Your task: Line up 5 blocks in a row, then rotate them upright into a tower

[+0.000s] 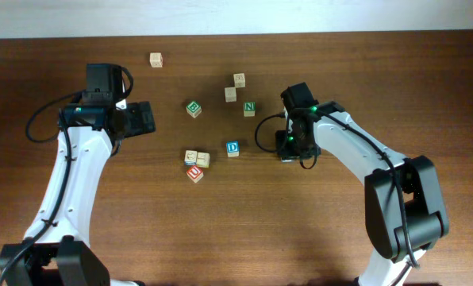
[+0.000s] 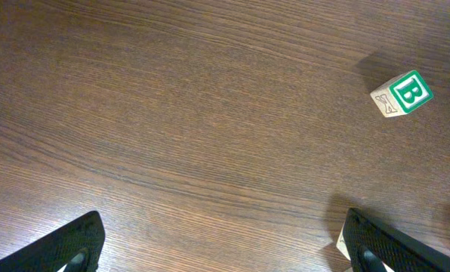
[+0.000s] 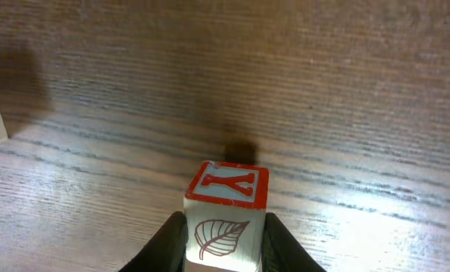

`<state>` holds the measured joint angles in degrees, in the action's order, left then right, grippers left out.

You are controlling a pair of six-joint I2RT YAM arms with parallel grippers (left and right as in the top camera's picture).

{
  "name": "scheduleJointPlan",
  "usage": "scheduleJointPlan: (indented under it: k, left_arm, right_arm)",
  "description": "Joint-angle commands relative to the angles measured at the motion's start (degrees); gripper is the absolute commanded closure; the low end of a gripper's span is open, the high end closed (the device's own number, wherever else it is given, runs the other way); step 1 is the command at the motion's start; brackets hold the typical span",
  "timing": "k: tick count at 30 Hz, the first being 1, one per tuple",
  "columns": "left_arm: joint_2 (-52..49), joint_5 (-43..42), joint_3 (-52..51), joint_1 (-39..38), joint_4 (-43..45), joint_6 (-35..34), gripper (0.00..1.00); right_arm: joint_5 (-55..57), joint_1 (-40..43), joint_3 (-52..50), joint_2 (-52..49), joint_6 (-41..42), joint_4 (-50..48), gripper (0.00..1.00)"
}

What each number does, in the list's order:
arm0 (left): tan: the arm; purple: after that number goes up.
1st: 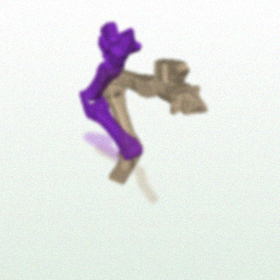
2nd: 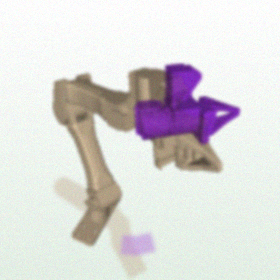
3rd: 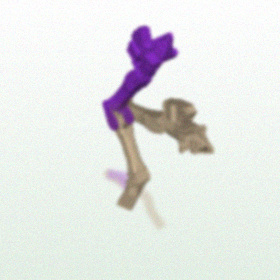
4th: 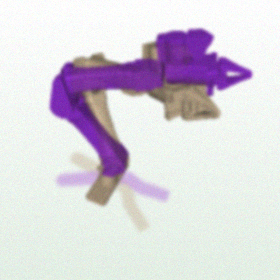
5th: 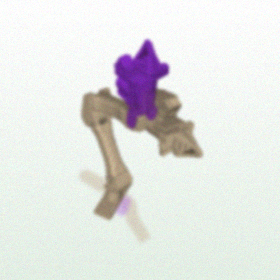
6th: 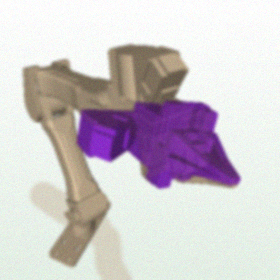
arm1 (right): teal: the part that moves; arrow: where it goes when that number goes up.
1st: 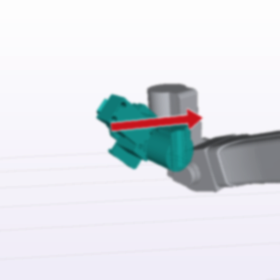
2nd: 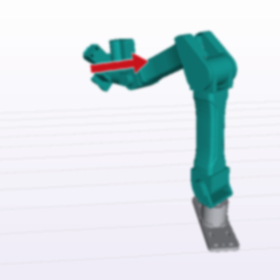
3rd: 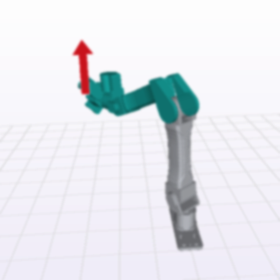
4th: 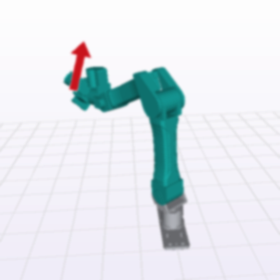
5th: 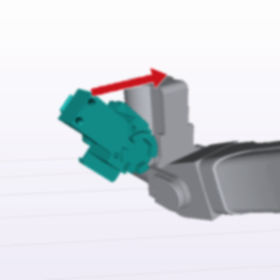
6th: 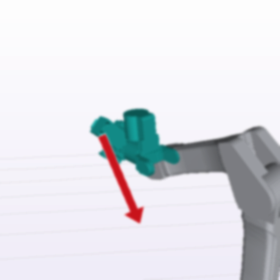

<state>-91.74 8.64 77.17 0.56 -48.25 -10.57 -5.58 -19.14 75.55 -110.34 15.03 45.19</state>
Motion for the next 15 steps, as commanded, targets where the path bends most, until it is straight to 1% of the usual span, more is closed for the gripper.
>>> scheduleJointPlan:
  k: [1,11,12,13,15]
  left_arm:
    - [-0.3,0.6,0.9,0.3,-0.1,-0.7,0.01]
    - [-0.3,0.6,0.9,0.3,-0.1,-0.7,0.01]
    - [-0.3,0.6,0.9,0.3,-0.1,-0.7,0.01]
    - [-0.3,0.6,0.9,0.3,-0.1,-0.7,0.01]
    - [-0.3,0.6,0.9,0.3,-0.1,-0.7,0.01]
  right_arm:
    - [0.3,0.3,1.2,-0.7,-1.3,-0.5,0.73]
    - [0.3,0.3,1.1,-1.8,-1.3,-1.3,0.73]
    - [0.3,0.3,1.1,-2.1,-1.3,-1.4,0.72]
    - [0.3,0.3,1.1,-2.3,-1.3,-1.4,0.68]
    - [0.3,0.5,1.2,-2.3,-1.3,-1.6,0.66]
